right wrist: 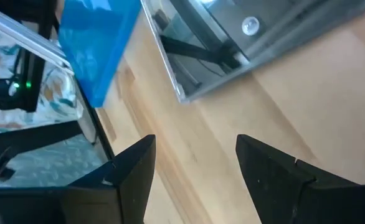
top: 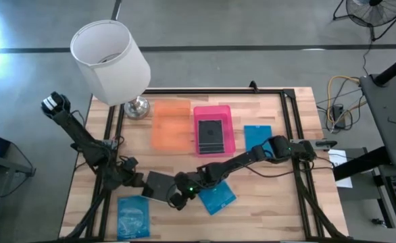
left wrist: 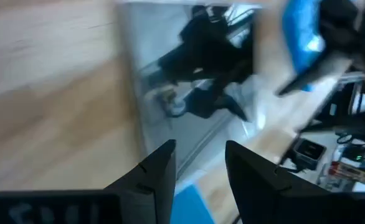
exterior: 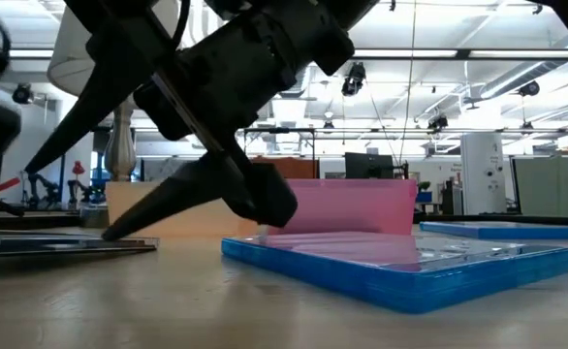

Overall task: Pick & place jewel cases by type
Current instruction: Put the black CD case into the pink bin

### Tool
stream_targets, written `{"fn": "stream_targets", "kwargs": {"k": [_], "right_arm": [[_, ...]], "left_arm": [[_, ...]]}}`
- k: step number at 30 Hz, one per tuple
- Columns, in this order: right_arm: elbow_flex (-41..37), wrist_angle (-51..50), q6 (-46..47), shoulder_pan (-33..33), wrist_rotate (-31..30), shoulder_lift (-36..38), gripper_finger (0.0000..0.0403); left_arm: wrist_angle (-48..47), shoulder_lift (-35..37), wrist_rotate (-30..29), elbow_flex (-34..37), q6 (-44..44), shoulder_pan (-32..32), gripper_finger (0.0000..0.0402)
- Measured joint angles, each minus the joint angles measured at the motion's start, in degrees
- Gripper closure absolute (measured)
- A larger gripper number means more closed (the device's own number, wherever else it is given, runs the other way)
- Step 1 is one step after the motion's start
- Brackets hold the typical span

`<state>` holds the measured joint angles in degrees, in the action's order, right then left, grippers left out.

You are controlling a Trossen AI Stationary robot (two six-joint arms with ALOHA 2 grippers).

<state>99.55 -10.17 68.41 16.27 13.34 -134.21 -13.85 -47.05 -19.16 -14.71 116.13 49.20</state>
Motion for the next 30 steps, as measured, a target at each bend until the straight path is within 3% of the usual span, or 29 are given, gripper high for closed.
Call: {"fn": "stream_targets", "kwargs": {"k": [5, 12, 19, 24, 27, 30], "right_arm": [[-0.07, -0.28, 0.25, 0.74, 0.14, 0.0, 0.0184], [-0.61, -0.3, 0.97, 1.55, 0.22, 0.0, 0.0183], [-0.72, -0.16, 4.32, 0.09, 0.12, 0.0, 0.0183], [-0.72, 0.15, 8.12, -0.77, 0.0, 0.0, 0.0184], [-0.74, 0.11, 9.85, -1.08, -0.28, 0.0, 0.0184], [-0.79, 0.22, 10.09, -1.19, -1.39, 0.0, 0.0184]], "left_arm": [[6.48, 2.08, 0.79, 5.41, 3.1, 0.64, 0.0282], [0.23, 3.07, 5.14, 5.54, 3.07, 0.66, 0.0282], [-0.61, 3.07, -0.75, 5.91, 4.27, 0.51, 0.0282], [0.16, 2.96, -1.19, 6.92, 8.44, 0.4, 0.0282], [4.16, 2.77, -1.56, 8.63, 12.56, 0.38, 0.0282], [9.87, 2.09, -1.58, 10.34, 11.4, 0.38, 0.0282]]}}
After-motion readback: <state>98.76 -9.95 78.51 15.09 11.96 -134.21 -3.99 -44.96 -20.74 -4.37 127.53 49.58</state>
